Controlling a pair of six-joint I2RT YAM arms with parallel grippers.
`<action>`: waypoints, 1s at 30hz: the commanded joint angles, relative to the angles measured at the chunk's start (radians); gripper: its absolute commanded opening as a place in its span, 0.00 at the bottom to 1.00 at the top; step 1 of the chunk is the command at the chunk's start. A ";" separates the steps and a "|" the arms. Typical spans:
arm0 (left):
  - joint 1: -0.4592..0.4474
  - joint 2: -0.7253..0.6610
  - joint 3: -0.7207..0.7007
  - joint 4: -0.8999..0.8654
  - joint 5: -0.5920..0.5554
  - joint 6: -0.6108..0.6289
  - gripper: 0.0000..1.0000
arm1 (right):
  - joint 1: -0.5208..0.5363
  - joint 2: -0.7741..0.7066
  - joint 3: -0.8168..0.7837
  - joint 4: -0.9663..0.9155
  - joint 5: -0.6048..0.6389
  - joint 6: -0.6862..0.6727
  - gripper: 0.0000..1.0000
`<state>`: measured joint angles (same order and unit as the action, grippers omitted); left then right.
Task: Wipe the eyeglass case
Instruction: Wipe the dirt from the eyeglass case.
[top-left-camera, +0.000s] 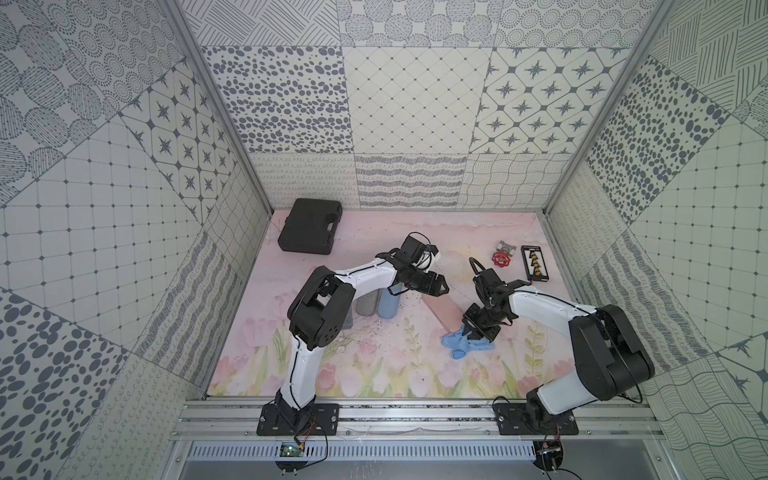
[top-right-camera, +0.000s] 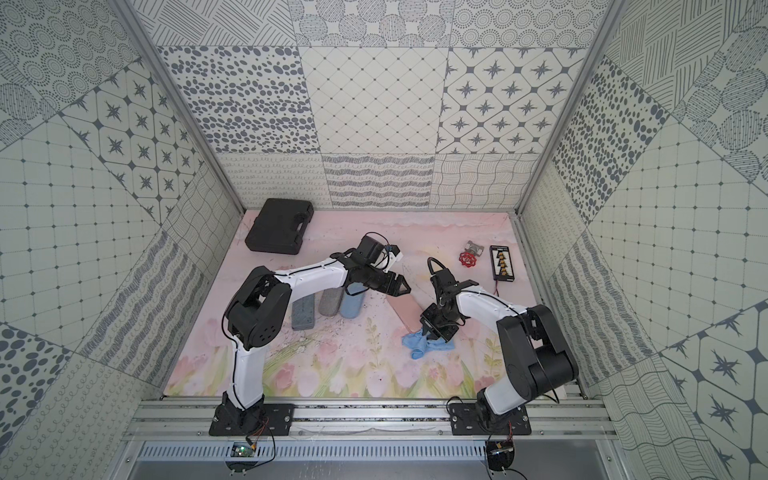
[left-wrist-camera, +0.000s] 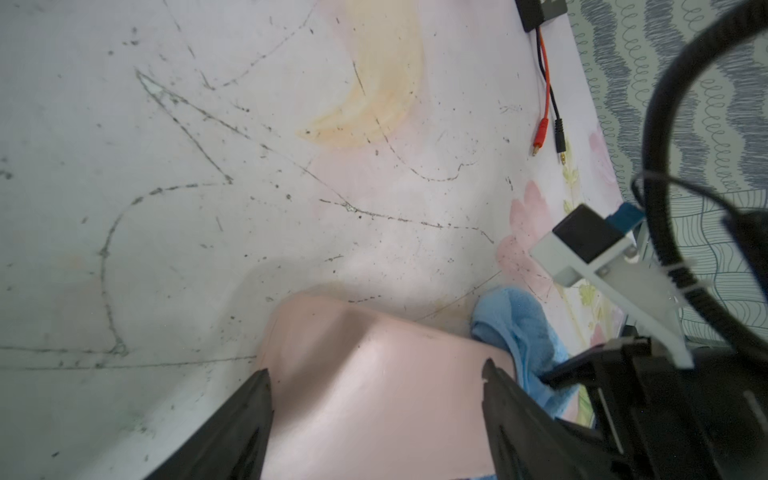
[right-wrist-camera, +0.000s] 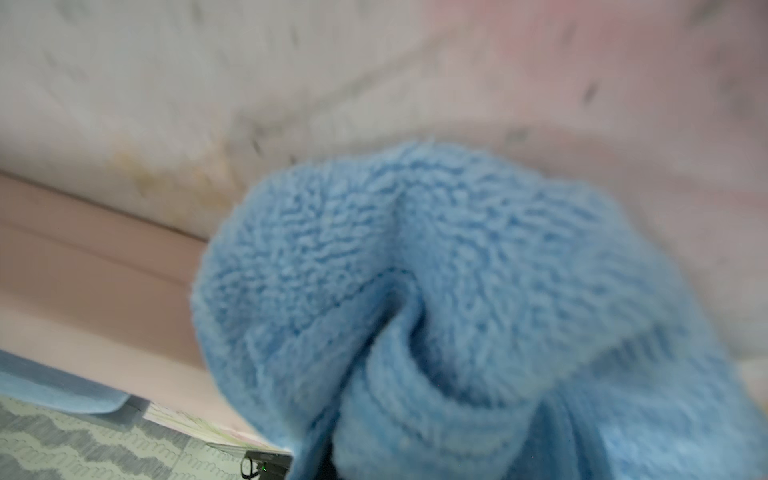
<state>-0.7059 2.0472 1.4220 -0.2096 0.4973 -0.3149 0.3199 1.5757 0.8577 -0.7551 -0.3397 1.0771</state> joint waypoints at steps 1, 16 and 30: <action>-0.005 -0.061 -0.138 -0.006 0.130 -0.133 0.81 | -0.057 0.046 0.127 0.146 0.034 -0.143 0.00; -0.084 -0.280 -0.264 -0.182 0.052 -0.052 0.81 | -0.166 0.079 0.293 -0.085 0.296 -0.497 0.00; -0.026 -0.114 0.001 -0.265 -0.216 0.156 0.86 | -0.122 0.213 0.497 -0.109 0.363 -0.657 0.00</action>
<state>-0.7380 1.9099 1.3823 -0.4141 0.4145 -0.3035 0.1989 1.7458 1.2991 -0.8608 -0.0189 0.4850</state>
